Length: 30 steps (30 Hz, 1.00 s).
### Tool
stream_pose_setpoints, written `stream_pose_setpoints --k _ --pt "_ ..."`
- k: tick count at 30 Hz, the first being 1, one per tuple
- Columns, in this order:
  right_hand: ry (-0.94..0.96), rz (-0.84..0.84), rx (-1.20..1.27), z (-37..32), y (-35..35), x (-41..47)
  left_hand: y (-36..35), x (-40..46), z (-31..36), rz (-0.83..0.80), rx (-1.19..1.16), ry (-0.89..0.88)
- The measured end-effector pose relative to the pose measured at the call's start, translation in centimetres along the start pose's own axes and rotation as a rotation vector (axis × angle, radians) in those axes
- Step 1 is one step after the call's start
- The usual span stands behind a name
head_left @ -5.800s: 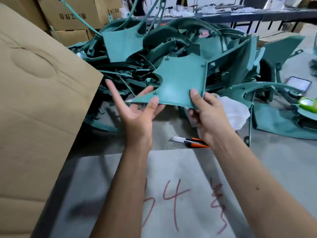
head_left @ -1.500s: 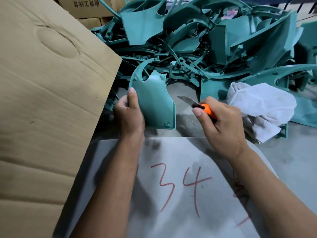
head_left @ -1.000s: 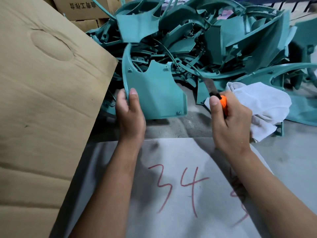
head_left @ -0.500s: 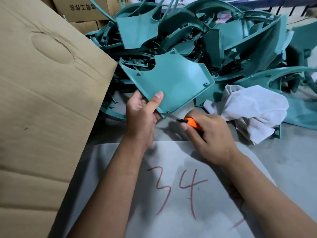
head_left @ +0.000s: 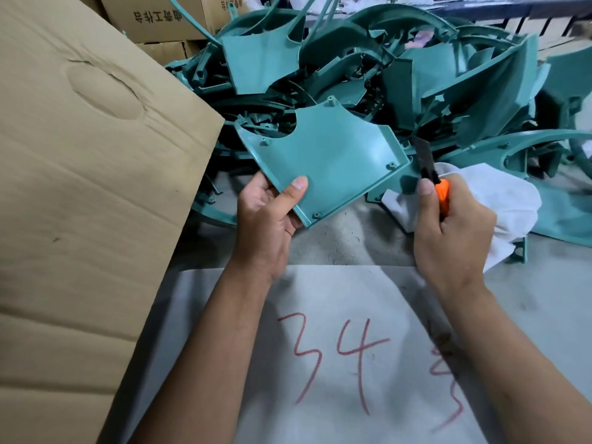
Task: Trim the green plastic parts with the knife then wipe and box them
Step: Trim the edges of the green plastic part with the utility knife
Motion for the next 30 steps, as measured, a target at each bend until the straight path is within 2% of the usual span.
stream_pose_setpoints --k 3,7,10,14,17,20,23,26,30 --pt "0.041 -0.009 0.036 -0.3 0.2 0.0 0.1 0.1 0.0 0.003 0.003 -0.015" --pt "0.272 -0.228 0.110 -2.2 -0.5 -1.0 0.0 0.1 -0.2 0.020 -0.001 -0.011" --pt "0.325 -0.337 0.047 -2.6 -1.2 -1.4 0.1 0.2 0.0 0.019 -0.027 -0.011" --pt "0.251 -0.211 0.064 -2.1 -0.5 -1.0 0.3 0.2 0.5 0.014 -0.052 -0.006" --pt "0.150 -0.081 0.059 -1.2 0.1 -0.3 0.3 -0.1 0.7 -0.011 -0.040 0.001" --pt "0.017 -0.030 0.037 0.0 0.4 0.4 0.3 -0.3 0.7 -0.042 -0.044 0.017" --pt "0.016 -0.054 0.141 0.4 0.7 0.6 0.3 -0.3 0.7 -0.037 -0.037 0.023" --pt "0.114 -0.172 0.245 -0.3 0.7 0.3 0.4 -0.4 0.6 -0.025 -0.023 0.031" --pt "0.164 -0.224 0.232 -0.6 0.3 0.0 0.9 -0.2 0.6 0.003 0.003 0.041"
Point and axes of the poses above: each hand's wrist, its own x-axis towards the middle knuckle, its own y-axis out of the back of the hand, z = x × y, the point moved 2 cm from there along x, towards the middle knuckle, and after that the axes turned 4 degrees about -y, right-handed, at the moved point
